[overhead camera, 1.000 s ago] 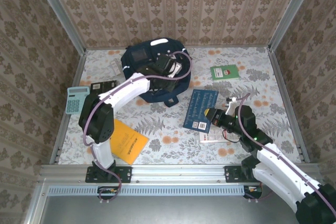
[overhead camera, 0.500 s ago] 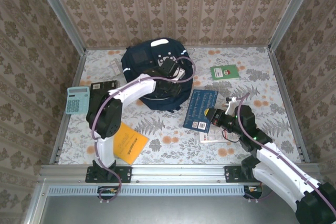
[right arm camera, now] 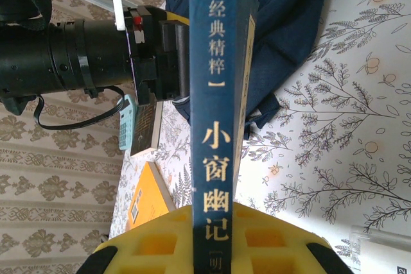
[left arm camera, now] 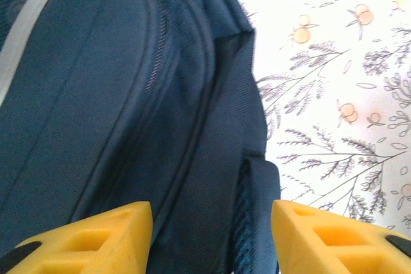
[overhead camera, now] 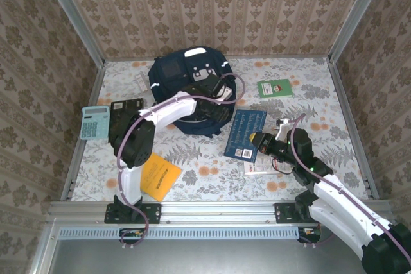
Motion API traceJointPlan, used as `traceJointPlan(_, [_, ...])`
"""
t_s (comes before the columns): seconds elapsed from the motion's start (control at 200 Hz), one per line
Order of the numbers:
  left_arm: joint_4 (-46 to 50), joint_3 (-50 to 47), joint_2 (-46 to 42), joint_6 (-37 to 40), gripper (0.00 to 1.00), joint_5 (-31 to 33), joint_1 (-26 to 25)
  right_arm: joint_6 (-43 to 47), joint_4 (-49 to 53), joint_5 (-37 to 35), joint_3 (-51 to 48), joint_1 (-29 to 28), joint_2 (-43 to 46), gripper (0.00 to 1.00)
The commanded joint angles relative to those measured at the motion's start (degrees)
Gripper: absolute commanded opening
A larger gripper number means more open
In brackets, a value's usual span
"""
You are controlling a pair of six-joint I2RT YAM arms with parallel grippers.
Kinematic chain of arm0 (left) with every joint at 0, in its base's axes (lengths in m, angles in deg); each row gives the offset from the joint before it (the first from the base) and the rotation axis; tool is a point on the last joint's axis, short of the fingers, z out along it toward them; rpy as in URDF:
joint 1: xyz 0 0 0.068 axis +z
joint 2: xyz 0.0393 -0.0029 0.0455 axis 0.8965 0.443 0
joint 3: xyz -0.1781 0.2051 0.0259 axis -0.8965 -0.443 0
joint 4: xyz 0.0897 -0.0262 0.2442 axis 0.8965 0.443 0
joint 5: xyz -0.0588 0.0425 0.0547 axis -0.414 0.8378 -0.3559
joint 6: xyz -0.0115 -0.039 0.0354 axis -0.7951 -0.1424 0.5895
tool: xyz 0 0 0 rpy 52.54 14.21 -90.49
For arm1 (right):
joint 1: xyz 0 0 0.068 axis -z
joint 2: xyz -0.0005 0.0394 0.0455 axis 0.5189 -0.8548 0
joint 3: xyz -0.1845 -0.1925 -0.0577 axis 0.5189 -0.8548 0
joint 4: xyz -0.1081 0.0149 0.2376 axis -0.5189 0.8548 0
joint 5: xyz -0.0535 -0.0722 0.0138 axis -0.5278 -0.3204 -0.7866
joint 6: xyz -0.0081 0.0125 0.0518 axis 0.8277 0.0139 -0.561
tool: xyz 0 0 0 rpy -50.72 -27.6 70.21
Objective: Pack the student bag
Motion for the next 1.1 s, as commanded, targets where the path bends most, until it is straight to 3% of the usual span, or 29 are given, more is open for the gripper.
traceJointPlan(0.0, [2.4, 2.8, 2.0, 2.0, 0.52, 1.5, -0.7, 0.3, -2.4, 0.6, 0.5, 0.3, 0.7, 0.0])
traceJointPlan(0.245, [3.4, 3.6, 3.6, 2.8, 0.4, 4.1, -0.7, 0.2, -2.3, 0.6, 0.5, 0.4, 1.0, 0.0])
traceJointPlan(0.335, [3.4, 3.6, 3.7, 2.9, 0.21, 4.2, -0.7, 0.2, -2.2, 0.6, 0.5, 0.4, 1.1, 0.0])
traceJointPlan(0.495, [2.6, 3.3, 1.9, 2.3, 0.0, 4.1, -0.6, 0.1, -2.5, 0.7, 0.3, 0.4, 1.1, 0.0])
traceJointPlan(0.755, [1.9, 4.2, -4.6, 0.3, 0.0, 4.3, -0.4, -1.3, -6.9, 3.0, 0.6, 0.4, -0.6, 0.0])
traceJointPlan(1.095, [2.3, 7.9, -11.2, -2.0, 0.0, 3.9, 0.8, -7.3, -19.4, 4.4, 2.2, 0.2, -9.7, 0.0])
